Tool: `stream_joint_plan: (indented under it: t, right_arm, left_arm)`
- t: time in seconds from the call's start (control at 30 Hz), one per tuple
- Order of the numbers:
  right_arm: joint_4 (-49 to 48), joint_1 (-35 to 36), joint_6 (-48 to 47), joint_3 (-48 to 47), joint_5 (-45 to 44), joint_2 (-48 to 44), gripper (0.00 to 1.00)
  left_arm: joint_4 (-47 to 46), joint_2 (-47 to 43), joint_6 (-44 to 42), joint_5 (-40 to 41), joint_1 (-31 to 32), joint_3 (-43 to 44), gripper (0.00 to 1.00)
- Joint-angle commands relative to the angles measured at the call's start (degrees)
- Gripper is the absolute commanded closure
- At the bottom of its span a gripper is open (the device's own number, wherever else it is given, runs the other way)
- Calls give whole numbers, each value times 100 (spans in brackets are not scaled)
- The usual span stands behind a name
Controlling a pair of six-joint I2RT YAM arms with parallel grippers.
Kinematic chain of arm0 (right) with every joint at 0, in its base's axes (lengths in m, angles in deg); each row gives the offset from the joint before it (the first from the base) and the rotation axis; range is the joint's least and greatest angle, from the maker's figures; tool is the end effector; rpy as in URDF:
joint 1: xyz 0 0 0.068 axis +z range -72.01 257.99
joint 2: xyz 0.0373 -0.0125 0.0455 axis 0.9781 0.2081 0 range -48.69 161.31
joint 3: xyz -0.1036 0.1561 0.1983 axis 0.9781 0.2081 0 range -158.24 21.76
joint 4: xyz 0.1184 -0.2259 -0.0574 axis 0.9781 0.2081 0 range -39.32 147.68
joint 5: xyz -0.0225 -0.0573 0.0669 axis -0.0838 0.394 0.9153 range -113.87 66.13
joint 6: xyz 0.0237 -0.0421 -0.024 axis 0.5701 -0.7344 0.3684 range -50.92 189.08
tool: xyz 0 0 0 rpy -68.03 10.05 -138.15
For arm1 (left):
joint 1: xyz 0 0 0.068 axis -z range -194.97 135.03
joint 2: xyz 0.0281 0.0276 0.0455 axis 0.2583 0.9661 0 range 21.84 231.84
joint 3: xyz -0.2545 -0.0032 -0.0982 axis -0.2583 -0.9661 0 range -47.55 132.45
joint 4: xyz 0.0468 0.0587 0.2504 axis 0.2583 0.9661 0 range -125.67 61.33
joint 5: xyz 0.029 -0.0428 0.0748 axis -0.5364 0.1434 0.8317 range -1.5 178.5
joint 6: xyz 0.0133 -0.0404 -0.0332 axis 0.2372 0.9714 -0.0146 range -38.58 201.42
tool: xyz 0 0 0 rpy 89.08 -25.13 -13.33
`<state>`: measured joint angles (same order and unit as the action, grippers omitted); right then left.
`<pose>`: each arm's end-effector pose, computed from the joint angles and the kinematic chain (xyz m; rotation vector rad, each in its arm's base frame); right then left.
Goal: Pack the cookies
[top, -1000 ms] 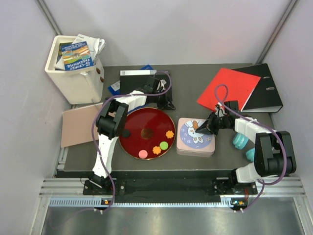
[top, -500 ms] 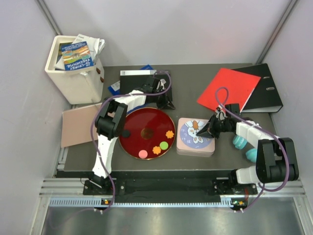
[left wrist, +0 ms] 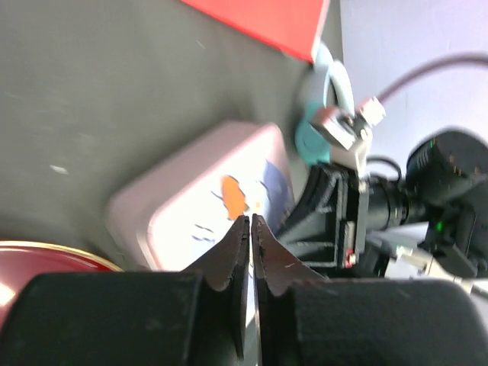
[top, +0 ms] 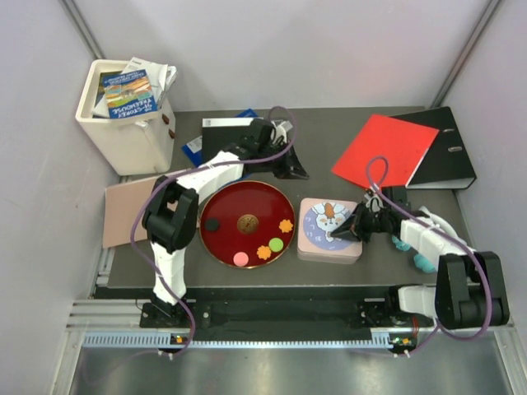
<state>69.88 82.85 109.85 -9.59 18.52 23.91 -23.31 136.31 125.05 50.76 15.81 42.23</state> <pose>0.2115 0.0420 0.1619 0.5676 2.6444 1.2371 0.3828 -0.2533 0.2444 0.1384 2.4494 -1.3870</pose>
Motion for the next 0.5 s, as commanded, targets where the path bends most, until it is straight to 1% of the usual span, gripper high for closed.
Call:
stream_joint_plan:
  t: [0.0,0.13,0.47]
  right_arm:
    - [804,32,-131,542,-943,-149,100]
    - [962,32,-78,596,-1066,-509,98]
    - [1437,32,-17,244,-1198,-1142,97]
  left_arm:
    - [117,-259,-347,-217,305,-215,90]
    - [100,-320,-391,-243,384,-443,89]
    - [197,-417,-532,-278,569,-523,85]
